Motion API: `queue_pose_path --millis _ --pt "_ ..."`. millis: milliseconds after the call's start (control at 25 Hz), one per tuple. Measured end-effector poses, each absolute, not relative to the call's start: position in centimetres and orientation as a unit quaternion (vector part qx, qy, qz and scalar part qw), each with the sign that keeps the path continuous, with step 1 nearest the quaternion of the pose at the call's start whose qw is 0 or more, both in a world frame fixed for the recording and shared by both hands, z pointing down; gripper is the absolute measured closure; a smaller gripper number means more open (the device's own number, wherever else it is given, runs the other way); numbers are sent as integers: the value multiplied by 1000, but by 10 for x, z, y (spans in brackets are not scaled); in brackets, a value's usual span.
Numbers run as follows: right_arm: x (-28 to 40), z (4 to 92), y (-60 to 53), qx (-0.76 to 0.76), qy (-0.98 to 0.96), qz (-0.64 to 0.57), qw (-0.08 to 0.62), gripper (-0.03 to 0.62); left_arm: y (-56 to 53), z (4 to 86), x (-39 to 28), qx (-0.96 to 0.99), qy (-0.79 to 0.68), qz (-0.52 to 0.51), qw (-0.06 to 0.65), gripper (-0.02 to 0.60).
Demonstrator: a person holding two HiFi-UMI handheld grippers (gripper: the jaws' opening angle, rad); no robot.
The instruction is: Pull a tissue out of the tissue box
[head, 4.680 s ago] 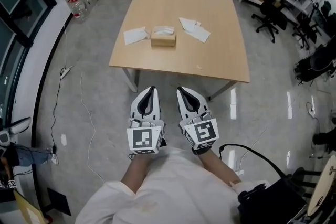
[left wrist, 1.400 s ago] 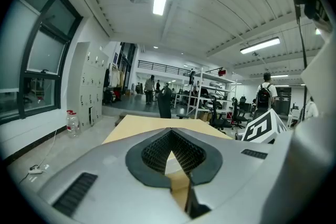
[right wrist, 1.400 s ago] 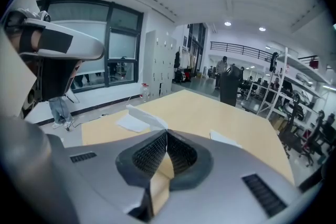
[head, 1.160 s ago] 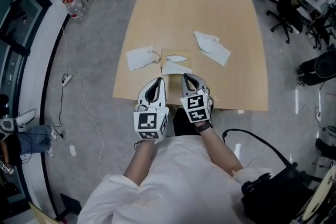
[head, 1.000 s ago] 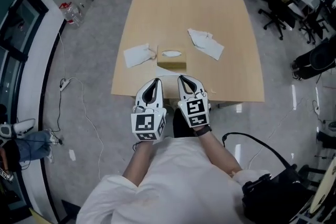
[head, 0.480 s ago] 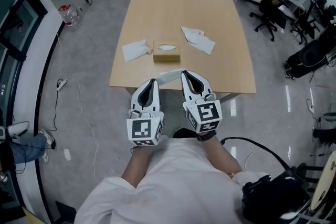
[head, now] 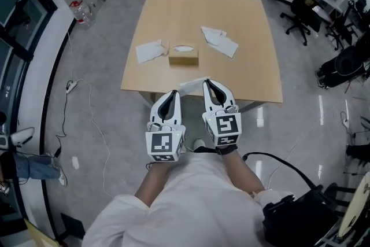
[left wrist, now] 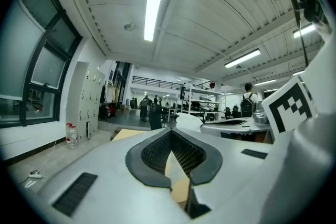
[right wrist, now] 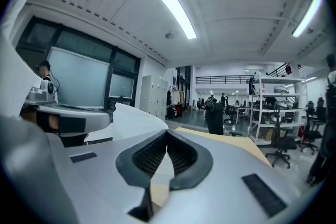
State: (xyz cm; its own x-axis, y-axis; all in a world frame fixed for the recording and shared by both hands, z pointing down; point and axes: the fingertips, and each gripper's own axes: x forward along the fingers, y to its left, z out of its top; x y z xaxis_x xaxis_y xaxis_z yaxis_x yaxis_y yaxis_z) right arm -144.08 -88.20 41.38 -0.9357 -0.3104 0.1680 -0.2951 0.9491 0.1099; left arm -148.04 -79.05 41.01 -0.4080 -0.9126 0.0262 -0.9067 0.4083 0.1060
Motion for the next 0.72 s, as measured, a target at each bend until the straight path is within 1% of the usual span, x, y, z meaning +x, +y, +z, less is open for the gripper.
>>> queue_pose_path --millis 480,720 --pt "-1441 412 -888 152 -984 -32 86 586 -802 415 -1488 534 -843 -27 53 580" --pt "-1442 390 -901 159 -984 -43 69 586 -815 389 -1488 542 -839 -29 28 580"
